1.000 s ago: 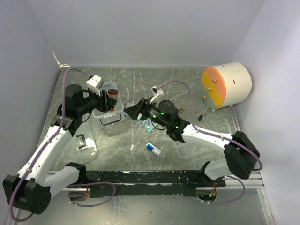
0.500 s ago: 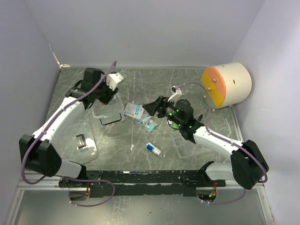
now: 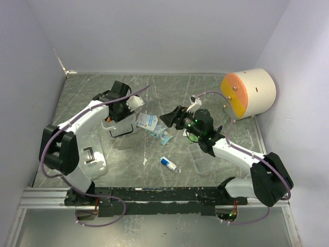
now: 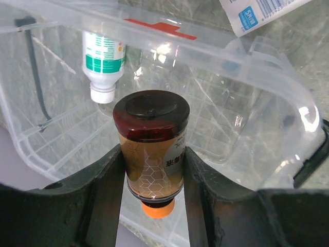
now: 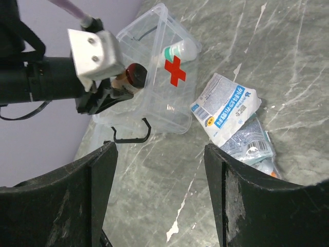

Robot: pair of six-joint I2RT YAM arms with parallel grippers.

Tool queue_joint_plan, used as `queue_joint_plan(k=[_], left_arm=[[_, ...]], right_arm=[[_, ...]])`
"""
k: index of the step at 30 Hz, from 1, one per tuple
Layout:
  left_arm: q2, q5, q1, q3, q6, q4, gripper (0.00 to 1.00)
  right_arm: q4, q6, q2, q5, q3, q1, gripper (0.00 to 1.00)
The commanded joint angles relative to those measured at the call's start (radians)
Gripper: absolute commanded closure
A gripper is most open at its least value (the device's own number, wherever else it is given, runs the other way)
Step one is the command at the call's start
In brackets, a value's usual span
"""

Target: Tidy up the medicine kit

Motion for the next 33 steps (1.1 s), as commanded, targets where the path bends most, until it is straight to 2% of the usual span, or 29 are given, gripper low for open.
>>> queue_joint_plan(k=[1, 6, 14, 21, 28, 33], left_arm=[[0.062, -0.061, -0.012, 0.043, 0.084, 0.025, 0.57], [0.127, -0.043, 0.0, 0.059, 0.131, 0.092, 0.57], [0.215, 0.062, 0.066, 0.157, 0.149, 0.069, 0.57], [0.291, 0.062, 0.093, 0.215, 0.166, 0.027, 0.56], [0.319, 0.131, 0.096, 0.236, 0.181, 0.032, 0.5], [0.332, 0.095, 0.095, 0.2, 0.175, 0.098, 0.47]], right_arm=[[0.016, 0.002, 0.011, -0.003, -0.009, -0.015, 0.32], [0.008, -0.005, 0.007, 0.004, -0.003, -0.025, 0.32], [-0.026, -0.024, -0.018, 0.016, 0.004, -0.034, 0.32], [-0.02, -0.016, -0.019, 0.015, -0.005, -0.036, 0.32], [-0.018, -0.01, -0.018, 0.014, -0.001, -0.036, 0.32], [-0.01, -0.02, -0.021, -0.003, -0.001, -0.036, 0.32]])
